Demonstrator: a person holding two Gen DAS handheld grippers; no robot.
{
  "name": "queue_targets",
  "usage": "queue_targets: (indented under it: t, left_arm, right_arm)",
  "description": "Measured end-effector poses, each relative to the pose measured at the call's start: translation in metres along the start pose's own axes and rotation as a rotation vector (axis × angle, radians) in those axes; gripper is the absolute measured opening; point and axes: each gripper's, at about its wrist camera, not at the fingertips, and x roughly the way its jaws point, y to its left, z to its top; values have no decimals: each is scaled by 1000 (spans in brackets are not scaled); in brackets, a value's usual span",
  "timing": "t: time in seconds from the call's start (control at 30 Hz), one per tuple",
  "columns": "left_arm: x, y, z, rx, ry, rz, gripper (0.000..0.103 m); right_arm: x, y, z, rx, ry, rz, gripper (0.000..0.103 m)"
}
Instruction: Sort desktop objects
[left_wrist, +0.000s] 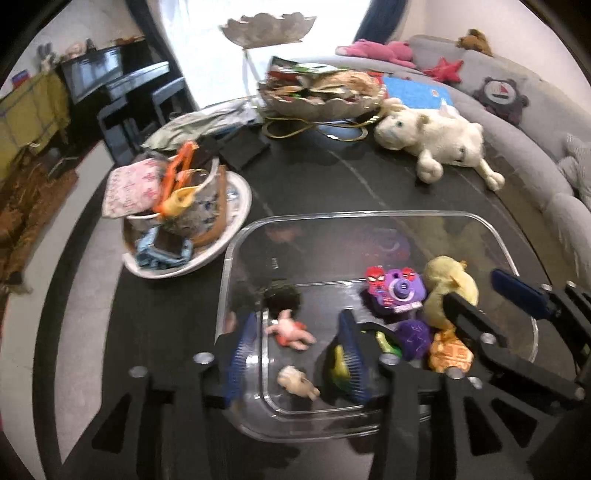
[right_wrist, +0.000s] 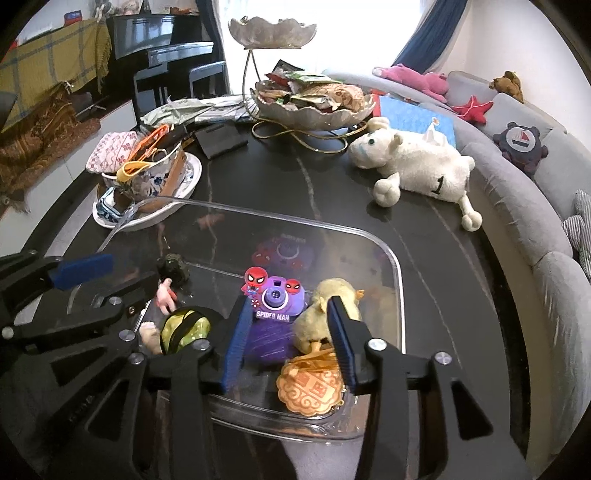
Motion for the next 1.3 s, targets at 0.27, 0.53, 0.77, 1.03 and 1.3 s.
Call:
queue_targets:
  t: [0.27, 0.53, 0.77, 1.03, 1.3]
  left_arm:
    - [-20, 10, -12, -32, -47, 64, 77]
    - [-46, 19, -25, -82, -78, 58, 87]
    - [-73, 26, -37, -116, -129, 66, 97]
    - [-99, 20, -56, -96, -168, 95, 98]
    - [-123, 18, -75, -113, -178, 109, 98]
  right_arm:
    - [-17, -8, -7, 25, -21, 19, 58]
    - [-43, -13, -17, 61, -64, 35, 66]
    - [-68, -17, -24, 98, -109, 44, 81]
    - [-96, -20, -39, 123, -138, 55, 83]
    - [-120, -21, -55, 135, -164, 41, 92]
